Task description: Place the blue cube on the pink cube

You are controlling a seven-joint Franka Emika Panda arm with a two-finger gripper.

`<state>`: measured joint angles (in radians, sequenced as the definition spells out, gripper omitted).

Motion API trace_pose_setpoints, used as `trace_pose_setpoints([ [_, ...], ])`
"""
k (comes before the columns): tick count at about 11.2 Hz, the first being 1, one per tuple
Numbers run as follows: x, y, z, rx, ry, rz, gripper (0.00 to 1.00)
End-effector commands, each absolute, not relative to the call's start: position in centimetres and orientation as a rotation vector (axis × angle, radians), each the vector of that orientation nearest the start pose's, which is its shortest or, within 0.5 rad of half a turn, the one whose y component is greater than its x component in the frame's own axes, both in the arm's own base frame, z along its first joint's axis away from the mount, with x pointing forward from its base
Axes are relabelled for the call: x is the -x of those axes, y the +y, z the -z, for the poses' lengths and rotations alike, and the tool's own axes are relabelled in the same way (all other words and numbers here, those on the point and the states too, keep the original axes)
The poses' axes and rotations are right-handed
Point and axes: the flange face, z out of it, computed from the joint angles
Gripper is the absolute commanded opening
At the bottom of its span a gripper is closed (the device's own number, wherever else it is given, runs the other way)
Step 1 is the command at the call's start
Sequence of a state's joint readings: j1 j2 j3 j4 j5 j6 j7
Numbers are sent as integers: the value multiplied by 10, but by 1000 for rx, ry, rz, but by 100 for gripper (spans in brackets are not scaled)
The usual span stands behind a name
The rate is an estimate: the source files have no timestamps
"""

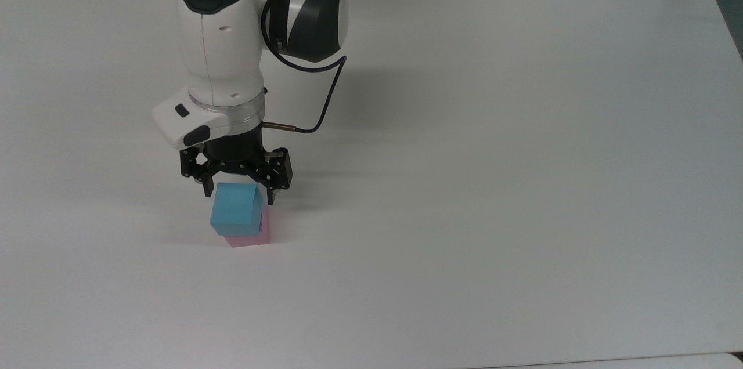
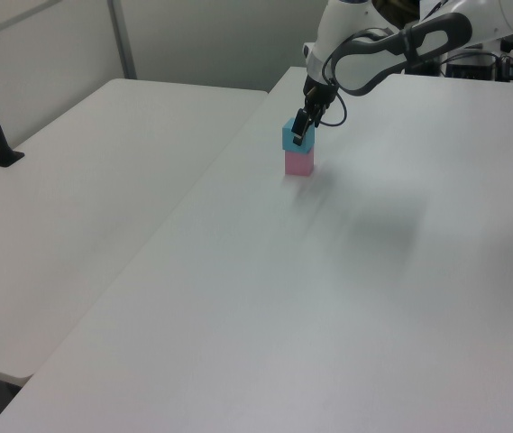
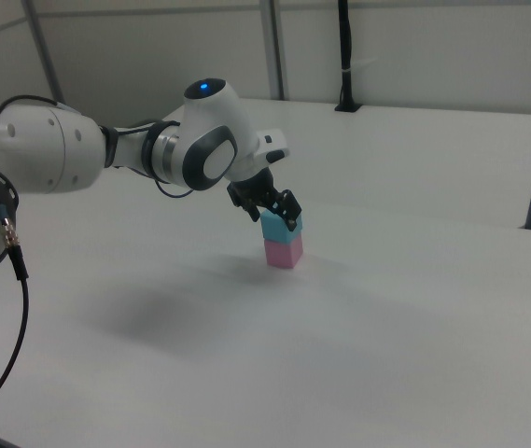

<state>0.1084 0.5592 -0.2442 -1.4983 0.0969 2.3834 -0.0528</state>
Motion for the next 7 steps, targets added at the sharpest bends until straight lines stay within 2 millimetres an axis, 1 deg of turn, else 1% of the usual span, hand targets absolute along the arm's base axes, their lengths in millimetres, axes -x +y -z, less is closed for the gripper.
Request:
trace_pose_setpoints([
  [1, -731, -60, -397, 3142, 183, 589, 100],
  [2, -728, -52, -420, 3116, 199, 629, 100],
  [3, -722, -49, -448, 3090, 229, 668, 100],
  [4, -711, -43, -469, 3067, 284, 637, 100],
  [6, -685, -36, -512, 3057, 311, 513, 100],
  [7, -663, -28, -537, 3055, 289, 404, 100],
])
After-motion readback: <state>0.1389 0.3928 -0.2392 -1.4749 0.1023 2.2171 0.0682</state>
